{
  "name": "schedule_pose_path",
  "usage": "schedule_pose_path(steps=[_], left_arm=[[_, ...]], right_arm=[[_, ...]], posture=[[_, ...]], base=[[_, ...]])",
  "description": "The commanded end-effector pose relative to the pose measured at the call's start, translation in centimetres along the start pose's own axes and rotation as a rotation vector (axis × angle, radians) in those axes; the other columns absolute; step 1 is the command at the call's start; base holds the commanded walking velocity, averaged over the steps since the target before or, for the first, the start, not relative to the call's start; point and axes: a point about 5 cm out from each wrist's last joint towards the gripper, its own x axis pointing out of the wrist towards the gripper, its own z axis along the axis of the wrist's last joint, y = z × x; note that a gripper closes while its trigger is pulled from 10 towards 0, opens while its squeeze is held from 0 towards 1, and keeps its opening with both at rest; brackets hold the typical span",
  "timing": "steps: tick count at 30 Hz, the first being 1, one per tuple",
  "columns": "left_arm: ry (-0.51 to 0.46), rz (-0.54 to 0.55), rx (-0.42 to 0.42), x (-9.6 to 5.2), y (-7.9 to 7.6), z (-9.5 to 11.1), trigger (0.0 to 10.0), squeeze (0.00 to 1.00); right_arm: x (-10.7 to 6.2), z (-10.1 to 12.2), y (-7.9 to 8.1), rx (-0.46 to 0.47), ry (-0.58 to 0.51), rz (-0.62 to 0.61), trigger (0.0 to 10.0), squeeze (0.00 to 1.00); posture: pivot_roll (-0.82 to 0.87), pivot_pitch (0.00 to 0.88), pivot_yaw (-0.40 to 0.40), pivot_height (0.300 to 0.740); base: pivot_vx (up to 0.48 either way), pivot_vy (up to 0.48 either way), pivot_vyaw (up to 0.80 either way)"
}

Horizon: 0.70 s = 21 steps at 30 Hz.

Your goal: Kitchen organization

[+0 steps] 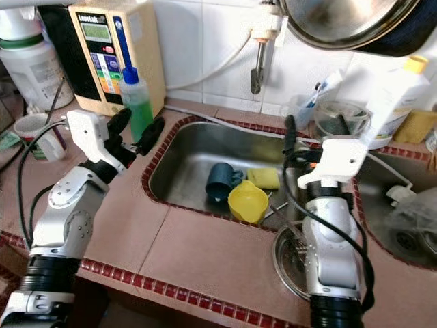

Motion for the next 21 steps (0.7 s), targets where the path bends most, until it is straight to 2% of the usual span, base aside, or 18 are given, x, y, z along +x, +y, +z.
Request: schedule_pose_path(steps=[1,15,21], left_arm=[[-0.006,-0.004,0.003,0.09,0.03,0.17,10.0,0.0],[-0.007,-0.021,0.004,-0.05,-0.22,0.11,10.0,0.0],[-0.011,-0.025,-0.037,-0.22,-0.41,0.03,10.0,0.0]], right_arm=[[0.24,0.04,-0.05,-0.002,-0.006,-0.001,10.0,0.0],[0.21,-0.19,0.0,-0.011,0.001,0.02,10.0,0.0],[0.0,-0.36,0.11,-0.007,0.007,0.029,10.0,0.0]], posture=[[0.01,0.0,-0.009,0.74],[0.01,0.0,-0.016,0.74],[0.01,0.0,-0.016,0.74]], base=[[0.0,-0.48,0.0],[0.0,-0.474,0.0],[0.0,0.0,0.0]])
